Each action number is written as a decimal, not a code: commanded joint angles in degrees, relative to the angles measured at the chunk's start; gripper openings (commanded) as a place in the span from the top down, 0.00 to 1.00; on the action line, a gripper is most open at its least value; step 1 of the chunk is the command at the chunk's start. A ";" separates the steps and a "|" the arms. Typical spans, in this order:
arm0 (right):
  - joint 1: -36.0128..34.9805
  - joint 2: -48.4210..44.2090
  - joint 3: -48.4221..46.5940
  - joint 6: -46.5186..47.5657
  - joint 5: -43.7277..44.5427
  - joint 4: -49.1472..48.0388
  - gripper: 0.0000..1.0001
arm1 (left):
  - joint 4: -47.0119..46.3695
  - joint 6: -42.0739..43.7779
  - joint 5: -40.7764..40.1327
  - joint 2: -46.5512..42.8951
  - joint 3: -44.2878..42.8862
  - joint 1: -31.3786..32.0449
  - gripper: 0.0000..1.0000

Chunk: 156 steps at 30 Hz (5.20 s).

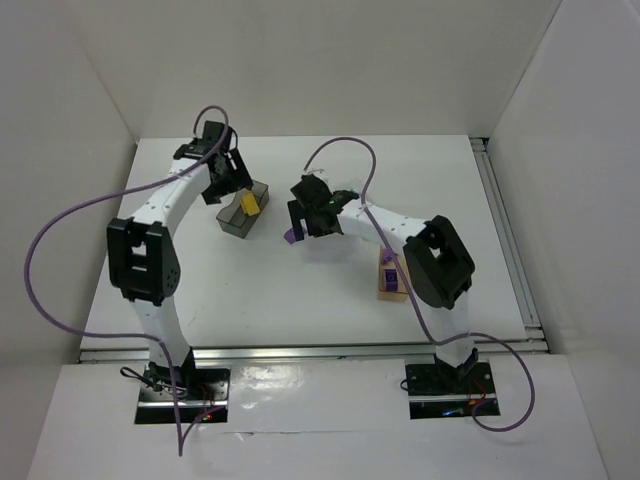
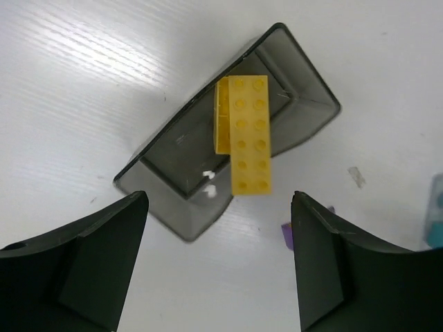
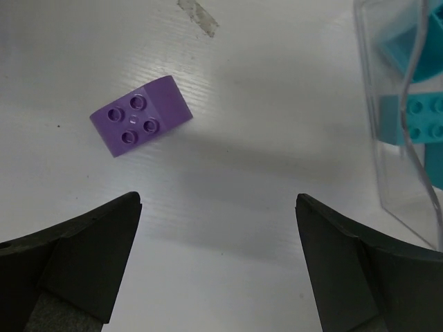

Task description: Sort the legos into containers by color

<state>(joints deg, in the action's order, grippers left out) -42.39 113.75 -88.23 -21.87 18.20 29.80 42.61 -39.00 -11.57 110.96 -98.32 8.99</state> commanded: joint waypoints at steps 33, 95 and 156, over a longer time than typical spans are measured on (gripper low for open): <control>-5.68 20.29 -20.76 8.69 3.06 0.78 0.40 | -4.11 4.55 8.50 -23.76 15.35 -8.99 0.18; 5.39 -3.39 11.16 -13.90 3.94 -7.83 0.05 | -4.64 5.69 8.58 -26.41 21.07 -6.80 0.18; 24.11 -43.00 23.54 -24.19 33.22 19.24 0.00 | -9.47 6.04 12.10 -35.37 24.23 -8.38 0.16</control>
<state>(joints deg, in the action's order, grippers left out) -18.37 71.44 -65.25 -44.12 49.98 45.50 36.86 -33.19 -0.64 78.32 -74.26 0.93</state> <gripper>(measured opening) 0.999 0.840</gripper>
